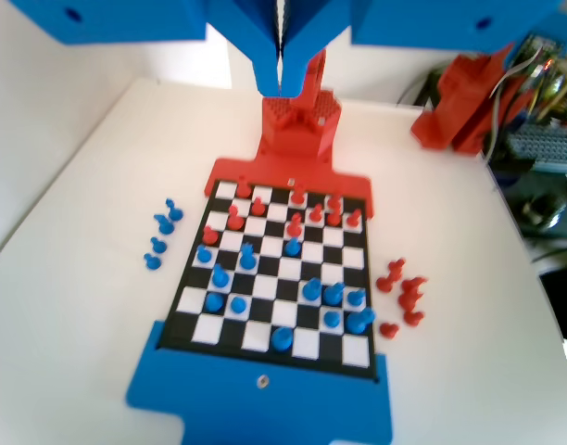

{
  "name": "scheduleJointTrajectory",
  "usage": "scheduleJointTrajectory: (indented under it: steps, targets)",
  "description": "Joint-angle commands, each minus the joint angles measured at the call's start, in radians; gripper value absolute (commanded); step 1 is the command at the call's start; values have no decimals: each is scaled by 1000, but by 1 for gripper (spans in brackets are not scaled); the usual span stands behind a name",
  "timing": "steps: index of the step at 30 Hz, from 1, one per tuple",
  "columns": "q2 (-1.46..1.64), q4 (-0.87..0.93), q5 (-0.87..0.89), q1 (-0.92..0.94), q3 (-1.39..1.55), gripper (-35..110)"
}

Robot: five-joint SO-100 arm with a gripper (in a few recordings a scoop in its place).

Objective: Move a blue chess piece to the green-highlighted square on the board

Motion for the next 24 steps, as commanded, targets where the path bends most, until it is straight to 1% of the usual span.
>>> scheduleJointTrajectory:
  steps: [1,3,8,11,16,19,24]
  targets:
    - [207,-18,-54,20,121,1]
    - [290,-37,-75,26,210,1]
    - [482,-150,-87,28,423,1]
    - [554,-172,-100,31,508,1]
    - [658,-184,-114,34,598,1]
    - [699,-225,-98,41,624,1]
    - [747,-239,-97,49,629,1]
